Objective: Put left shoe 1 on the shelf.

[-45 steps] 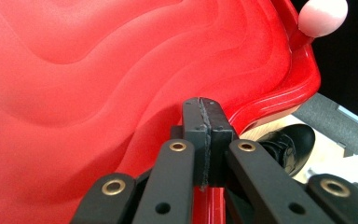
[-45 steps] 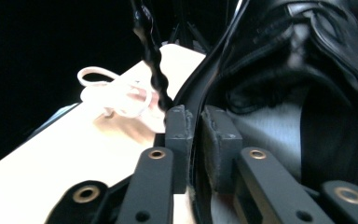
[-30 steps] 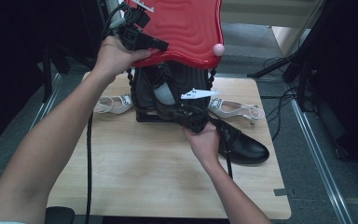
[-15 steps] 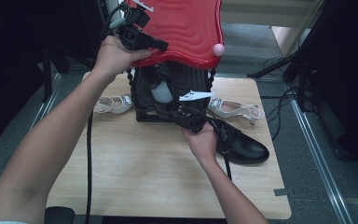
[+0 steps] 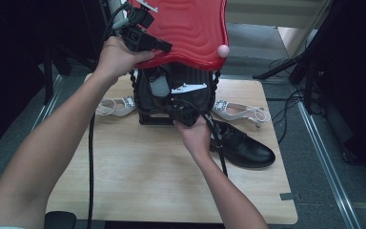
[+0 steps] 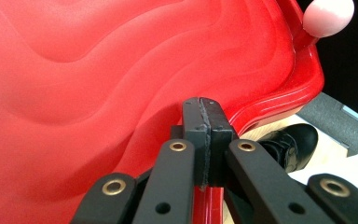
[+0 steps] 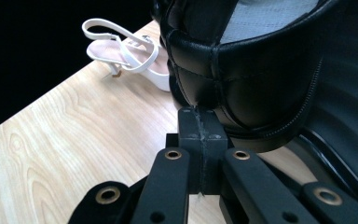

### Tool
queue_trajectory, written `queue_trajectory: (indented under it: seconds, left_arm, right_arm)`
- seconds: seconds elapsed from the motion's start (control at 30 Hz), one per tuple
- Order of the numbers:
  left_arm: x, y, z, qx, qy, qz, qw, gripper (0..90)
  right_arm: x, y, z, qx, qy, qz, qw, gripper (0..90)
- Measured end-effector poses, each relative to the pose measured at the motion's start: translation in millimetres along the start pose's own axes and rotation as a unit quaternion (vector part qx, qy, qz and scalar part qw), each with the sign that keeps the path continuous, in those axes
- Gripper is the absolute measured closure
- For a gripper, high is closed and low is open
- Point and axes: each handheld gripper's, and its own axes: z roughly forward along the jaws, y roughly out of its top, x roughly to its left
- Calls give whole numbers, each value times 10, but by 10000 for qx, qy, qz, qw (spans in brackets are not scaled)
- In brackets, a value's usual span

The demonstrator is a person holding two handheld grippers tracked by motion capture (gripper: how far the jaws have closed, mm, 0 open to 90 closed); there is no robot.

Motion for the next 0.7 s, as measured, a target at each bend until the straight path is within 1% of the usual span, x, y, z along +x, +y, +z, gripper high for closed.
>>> queue_trajectory:
  seconds: [0.13, 0.17, 0.27, 0.3, 0.4, 0.47, 0.57, 0.6, 0.63, 0.7]
  left_arm:
    - [-2, 0, 0, -2, 15, -5, 10000, 900]
    - [-1, 0, 0, -2, 8, -11, 10000, 900]
    - [1, 0, 1, -5, 5, -16, 10000, 900]
    - [2, -1, 1, -11, -2, -23, 10000, 900]
    - [5, -5, 0, -21, -17, -48, 10000, 900]
    - [10, -5, 1, -28, -19, -59, 10000, 900]
    - [7, -6, -2, -20, -9, -66, 10000, 900]
    - [12, -8, -5, -23, 1, -55, 10000, 900]
    - [16, -10, -4, -37, -11, -57, 10000, 900]
    - [21, 0, -1, -26, -4, -85, 10000, 900]
  right_arm:
    - [-1, 85, 83, -6, -55, 56, 10000, 900]
    - [6, 119, 128, -17, -55, 112, 9999, 900]
    - [12, 147, 175, -26, -95, 146, 9998, 900]
    - [12, 155, 195, -32, -86, 158, 9998, 900]
    - [2, 181, 279, 18, -27, 319, 9995, 900]
    - [4, 170, 335, 19, 48, 381, 9993, 900]
    - [25, 144, 386, 71, 88, 355, 9993, 900]
    - [30, 135, 379, 33, 134, 331, 9994, 900]
    - [39, 123, 344, 87, 166, 282, 9994, 900]
    - [45, 107, 321, 107, 179, 250, 9995, 900]
